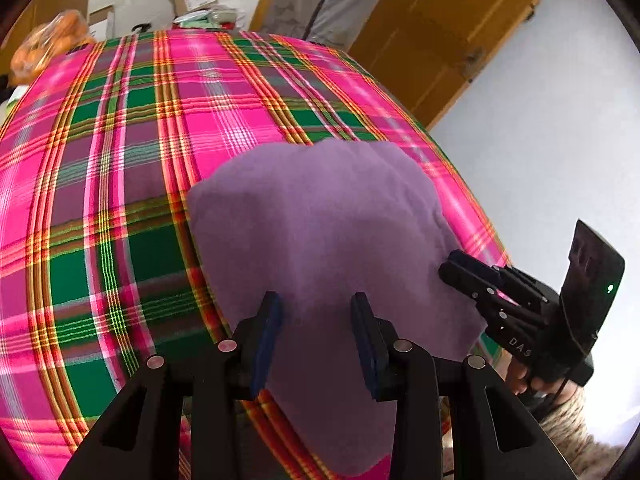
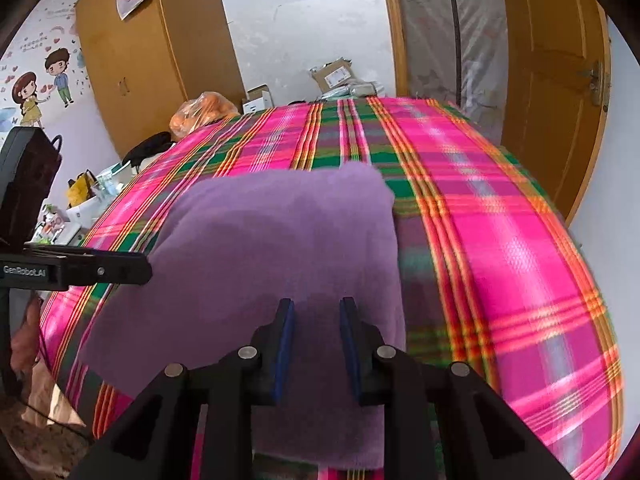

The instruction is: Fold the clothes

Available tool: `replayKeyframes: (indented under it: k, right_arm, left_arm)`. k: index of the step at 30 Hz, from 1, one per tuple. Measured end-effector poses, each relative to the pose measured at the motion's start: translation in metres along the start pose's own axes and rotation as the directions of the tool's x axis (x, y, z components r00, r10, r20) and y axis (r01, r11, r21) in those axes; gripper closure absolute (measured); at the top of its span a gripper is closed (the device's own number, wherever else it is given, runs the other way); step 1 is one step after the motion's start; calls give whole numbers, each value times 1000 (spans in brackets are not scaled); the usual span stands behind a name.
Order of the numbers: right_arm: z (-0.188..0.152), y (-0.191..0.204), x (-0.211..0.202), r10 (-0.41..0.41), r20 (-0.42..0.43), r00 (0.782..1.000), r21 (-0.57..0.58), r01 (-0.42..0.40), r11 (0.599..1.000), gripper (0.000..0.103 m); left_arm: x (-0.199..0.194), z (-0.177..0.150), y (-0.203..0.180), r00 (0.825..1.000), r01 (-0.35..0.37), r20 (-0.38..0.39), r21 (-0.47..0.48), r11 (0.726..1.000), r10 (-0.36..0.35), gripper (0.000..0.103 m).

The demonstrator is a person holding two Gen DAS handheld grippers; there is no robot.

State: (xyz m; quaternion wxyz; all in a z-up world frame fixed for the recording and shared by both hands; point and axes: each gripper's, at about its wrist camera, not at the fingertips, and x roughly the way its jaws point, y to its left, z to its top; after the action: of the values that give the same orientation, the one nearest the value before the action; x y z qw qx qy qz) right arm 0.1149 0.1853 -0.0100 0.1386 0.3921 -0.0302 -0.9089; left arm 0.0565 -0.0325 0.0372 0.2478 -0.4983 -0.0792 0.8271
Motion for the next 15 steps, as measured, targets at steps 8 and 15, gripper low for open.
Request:
replayKeyframes:
  k: [8,15]
  right_arm:
    - [-11,-5,5,21,31,999,21,-22,1000,80]
    - [-11,-7,4,30,39,999,25,-31,999,81]
  left_arm:
    - [9,-10,-1,1000,-11,19,36,999,11,65]
    - [10,-12,-1,999,-25,34,35,999,24,65]
